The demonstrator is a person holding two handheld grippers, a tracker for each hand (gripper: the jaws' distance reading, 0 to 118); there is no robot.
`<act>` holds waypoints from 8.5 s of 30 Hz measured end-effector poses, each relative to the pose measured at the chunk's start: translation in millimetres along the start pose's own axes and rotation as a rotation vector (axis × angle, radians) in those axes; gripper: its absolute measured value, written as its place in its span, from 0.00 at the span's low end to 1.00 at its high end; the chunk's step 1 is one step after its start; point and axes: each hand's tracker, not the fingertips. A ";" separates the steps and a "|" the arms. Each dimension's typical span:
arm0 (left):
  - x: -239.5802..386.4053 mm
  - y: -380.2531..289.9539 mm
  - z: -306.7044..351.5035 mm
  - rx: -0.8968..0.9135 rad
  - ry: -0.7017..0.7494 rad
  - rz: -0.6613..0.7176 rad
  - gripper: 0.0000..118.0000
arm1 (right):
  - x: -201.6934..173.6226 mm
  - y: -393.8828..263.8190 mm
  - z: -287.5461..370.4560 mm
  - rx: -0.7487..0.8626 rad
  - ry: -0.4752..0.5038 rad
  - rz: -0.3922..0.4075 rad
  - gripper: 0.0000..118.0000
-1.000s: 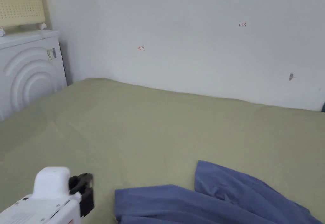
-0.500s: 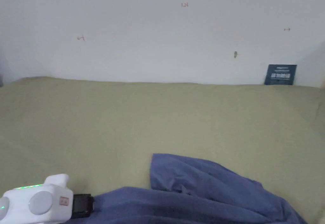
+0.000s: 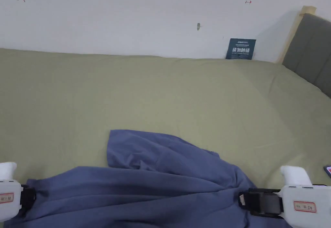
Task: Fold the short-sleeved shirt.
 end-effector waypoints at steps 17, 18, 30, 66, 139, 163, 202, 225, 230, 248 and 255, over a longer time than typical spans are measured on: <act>-6.8 42.5 69.7 0.272 -0.193 -0.028 0.02 | -45.7 19.9 31.6 0.275 -0.043 0.130 0.03; -6.6 49.2 77.2 0.305 -0.186 -0.034 0.02 | -49.4 27.5 37.8 0.305 -0.043 0.144 0.03; 1.7 129.0 162.1 0.530 -0.191 -0.115 0.02 | -88.7 139.6 97.7 0.537 -0.020 0.256 0.03; -17.8 249.3 117.3 0.614 -0.178 0.016 0.02 | -38.1 276.1 51.8 0.662 0.033 0.125 0.03; -16.5 -76.9 79.7 -0.056 -0.058 0.055 0.84 | -103.2 -84.1 97.9 0.721 -0.140 0.241 0.00; -13.6 -93.7 44.5 -0.111 -0.010 0.095 0.06 | -104.9 252.3 -180.1 -0.321 -0.024 0.473 0.90; 42.2 192.1 175.3 0.394 0.004 -0.318 0.06 | -148.0 382.2 128.3 0.464 -0.110 0.532 0.00; 61.7 372.4 202.6 0.641 0.178 -0.375 0.05 | -199.2 479.6 209.0 0.821 -0.204 0.529 0.00; 59.8 341.1 210.6 0.659 0.136 -0.401 0.05 | -202.4 444.3 216.2 0.787 -0.162 0.572 0.00; 9.8 28.7 182.9 0.483 -0.079 -0.335 0.05 | -94.7 122.4 197.1 0.639 -0.025 0.456 0.00; -19.2 -72.2 175.9 0.417 -0.147 -0.316 0.05 | -54.4 10.8 167.5 0.481 0.014 0.306 0.00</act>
